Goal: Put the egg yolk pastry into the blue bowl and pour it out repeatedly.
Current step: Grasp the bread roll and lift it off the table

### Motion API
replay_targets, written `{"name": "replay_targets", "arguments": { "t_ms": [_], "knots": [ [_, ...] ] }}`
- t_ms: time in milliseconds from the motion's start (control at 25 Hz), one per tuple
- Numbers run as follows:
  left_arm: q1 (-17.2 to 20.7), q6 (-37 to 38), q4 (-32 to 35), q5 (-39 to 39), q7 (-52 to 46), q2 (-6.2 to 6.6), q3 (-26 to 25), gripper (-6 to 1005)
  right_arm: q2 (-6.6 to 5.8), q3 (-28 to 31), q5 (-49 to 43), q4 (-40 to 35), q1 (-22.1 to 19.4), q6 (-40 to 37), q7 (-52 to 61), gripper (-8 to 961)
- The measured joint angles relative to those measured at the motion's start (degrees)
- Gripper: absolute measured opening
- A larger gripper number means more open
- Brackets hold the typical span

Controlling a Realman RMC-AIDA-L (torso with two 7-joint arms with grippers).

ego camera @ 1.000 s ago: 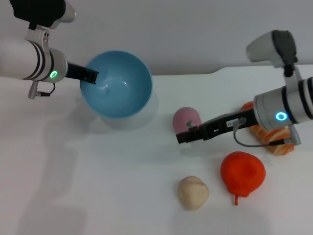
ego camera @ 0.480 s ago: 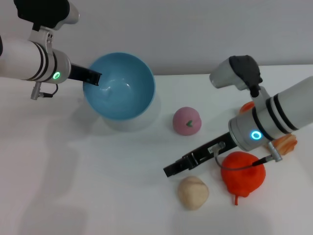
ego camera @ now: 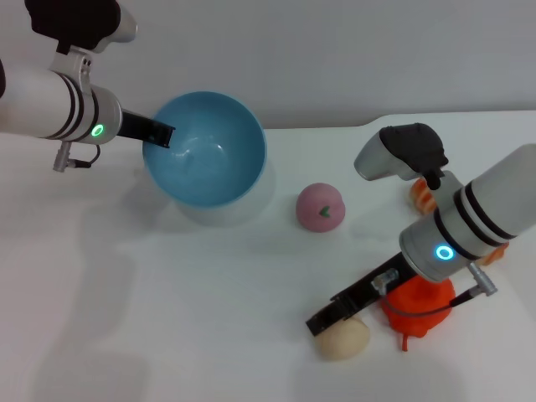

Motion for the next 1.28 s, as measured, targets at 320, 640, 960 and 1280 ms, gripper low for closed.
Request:
{"name": "replay_targets", "arguments": {
  "t_ms": [320,640,960,1280],
  "knots": [
    [0.1,0.4,0.1,0.0,0.0,-0.08,0.0,-1,-0.17,0.2,-1.7,-0.2,-0.3,-0.2,2.8,470],
    [0.0,0.4,0.0,0.0,0.0,-0.06,0.0,0,-0.39,0.3,-2.5,-0.7,-0.4,-0.5,3.2,400],
    [-0.2,0.8,0.1,0.0,0.0,-0.05,0.0,-1,-0.37,0.3,-2.5,-0.3,-0.6,-1.7,3.1,113],
    [-0.2,0.7,0.3,0.0,0.0,-0.05,0.0,0,-0.33,0.2,-4.0,-2.1,-1.6,-1.4,2.8,34]
  ]
}}
